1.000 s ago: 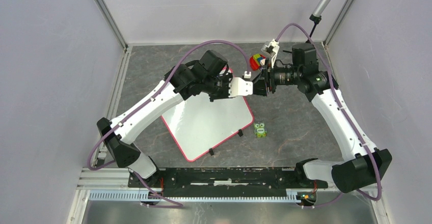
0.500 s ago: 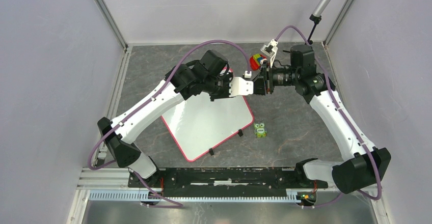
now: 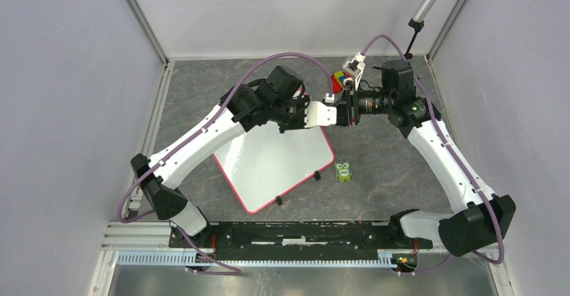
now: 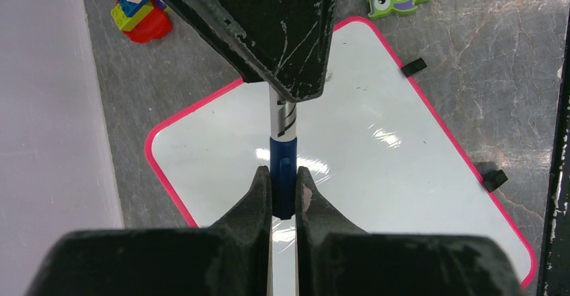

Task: Write a sentence on the whiteboard
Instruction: Open the whiteboard marker at the center of the board.

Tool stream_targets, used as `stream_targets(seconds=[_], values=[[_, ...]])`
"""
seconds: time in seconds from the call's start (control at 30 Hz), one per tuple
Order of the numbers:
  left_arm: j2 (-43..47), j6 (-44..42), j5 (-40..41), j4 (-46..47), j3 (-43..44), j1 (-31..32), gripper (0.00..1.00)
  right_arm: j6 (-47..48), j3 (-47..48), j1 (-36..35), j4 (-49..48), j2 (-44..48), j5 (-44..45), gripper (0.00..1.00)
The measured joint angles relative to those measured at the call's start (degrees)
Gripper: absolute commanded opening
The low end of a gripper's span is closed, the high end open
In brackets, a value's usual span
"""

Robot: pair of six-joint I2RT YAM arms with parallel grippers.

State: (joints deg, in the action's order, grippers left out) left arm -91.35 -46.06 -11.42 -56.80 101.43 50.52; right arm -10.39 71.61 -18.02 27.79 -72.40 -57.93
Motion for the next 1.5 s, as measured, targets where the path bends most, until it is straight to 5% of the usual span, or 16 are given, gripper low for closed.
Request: stream_targets(seconds=[0.57,1.5], values=[[0.0,0.0,2.6,0.0,-0.1,0.4,0.02,1.3,-0.2,-0.2,0.4,0.5,0.1,0.40],[-1.0,0.7,2.9,-1.0,2.5,0.0,0.02,0.1,-0.3,0.5,0.5,0.5,0.0,0.33]])
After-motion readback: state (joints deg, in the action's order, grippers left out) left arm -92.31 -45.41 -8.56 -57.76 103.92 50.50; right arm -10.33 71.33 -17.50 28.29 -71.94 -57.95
